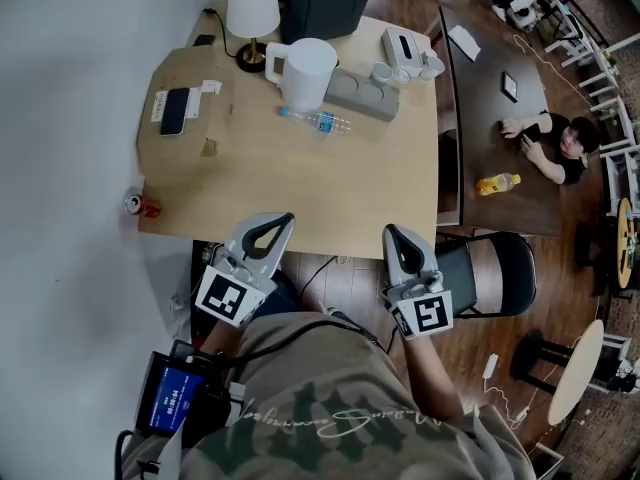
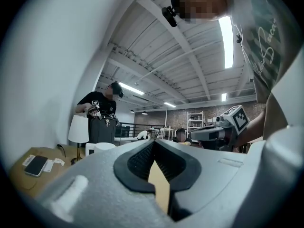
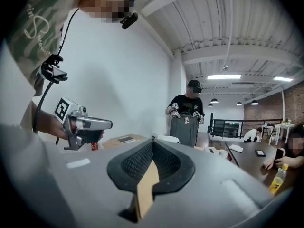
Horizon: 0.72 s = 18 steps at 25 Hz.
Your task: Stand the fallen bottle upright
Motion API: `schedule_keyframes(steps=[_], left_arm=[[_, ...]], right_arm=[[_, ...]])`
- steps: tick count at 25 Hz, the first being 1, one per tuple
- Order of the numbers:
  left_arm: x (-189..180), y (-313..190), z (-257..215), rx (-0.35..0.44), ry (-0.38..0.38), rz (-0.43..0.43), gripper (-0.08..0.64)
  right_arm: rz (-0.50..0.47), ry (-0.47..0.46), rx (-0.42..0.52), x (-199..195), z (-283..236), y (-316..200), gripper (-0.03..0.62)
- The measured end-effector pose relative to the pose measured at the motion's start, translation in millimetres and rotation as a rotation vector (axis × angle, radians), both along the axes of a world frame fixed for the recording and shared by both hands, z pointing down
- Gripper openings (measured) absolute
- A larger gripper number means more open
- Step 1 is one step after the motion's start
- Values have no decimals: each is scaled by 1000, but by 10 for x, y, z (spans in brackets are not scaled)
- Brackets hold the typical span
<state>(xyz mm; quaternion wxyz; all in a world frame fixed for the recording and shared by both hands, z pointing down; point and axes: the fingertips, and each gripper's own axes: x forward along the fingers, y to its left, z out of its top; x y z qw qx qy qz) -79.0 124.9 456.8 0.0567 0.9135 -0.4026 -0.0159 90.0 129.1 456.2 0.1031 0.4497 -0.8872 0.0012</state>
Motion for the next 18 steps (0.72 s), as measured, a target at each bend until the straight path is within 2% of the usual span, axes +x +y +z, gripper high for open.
schedule_keyframes(steps=[3, 7, 12, 18], left_arm=[[-126, -132, 15, 3, 19, 10, 2], [-286, -298, 63, -38, 45, 6, 2], [-415, -414, 156, -55, 42, -6, 2], [-444, -590, 162, -77, 8, -67, 2]], right_arm=[[29, 21, -29, -86, 46, -90, 3], [43, 43, -79, -197, 175, -150, 3], [72, 39, -116, -228, 348, -304, 3], [30, 16, -85, -246, 380, -712, 3]])
